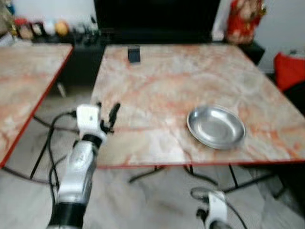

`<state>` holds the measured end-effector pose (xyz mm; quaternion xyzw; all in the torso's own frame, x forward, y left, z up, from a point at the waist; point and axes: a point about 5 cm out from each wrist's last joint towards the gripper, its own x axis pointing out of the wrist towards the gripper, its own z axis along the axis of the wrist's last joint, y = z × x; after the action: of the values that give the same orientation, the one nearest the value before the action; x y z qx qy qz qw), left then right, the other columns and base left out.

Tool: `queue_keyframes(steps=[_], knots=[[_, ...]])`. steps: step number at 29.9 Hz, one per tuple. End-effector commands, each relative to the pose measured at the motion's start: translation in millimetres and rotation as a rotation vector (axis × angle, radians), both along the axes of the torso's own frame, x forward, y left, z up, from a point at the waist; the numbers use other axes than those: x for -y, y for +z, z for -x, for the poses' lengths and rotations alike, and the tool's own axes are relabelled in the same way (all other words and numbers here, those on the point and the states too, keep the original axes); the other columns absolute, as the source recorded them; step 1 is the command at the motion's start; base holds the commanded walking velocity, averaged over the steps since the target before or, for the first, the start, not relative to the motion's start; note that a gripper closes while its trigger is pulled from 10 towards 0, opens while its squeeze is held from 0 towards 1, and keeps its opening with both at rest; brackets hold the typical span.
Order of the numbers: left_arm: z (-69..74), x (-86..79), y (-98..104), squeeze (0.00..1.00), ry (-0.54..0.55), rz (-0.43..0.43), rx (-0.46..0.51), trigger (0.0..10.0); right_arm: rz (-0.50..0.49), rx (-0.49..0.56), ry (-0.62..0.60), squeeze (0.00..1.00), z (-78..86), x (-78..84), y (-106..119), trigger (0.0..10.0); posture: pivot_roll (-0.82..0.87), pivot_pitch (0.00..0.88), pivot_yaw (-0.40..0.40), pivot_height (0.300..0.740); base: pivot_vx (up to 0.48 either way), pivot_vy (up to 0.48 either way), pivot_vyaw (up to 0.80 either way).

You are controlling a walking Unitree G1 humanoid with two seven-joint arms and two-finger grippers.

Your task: Setting the table

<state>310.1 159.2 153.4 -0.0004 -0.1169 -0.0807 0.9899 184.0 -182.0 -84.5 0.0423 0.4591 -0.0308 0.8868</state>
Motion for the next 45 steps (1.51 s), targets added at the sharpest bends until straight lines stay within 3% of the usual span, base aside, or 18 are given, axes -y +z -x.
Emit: queue_keyframes(steps=[1,45], knots=[[1.1,3.5,1.4,0.00,-0.014,-0.011,0.007,10.0,0.005,0.005,0.001,0.00,-1.5,2.7,1.1,10.0,0.09,0.000,-0.020,0.740,0.000,0.300,0.00],[-1.4,3.8,-0.4,0.00,-0.020,-0.028,0.000,10.0,-0.004,0.007,0.024,0.00,-4.2,0.4,2.1,10.0,0.07,0.000,-0.014,0.740,0.000,0.315,0.08]])
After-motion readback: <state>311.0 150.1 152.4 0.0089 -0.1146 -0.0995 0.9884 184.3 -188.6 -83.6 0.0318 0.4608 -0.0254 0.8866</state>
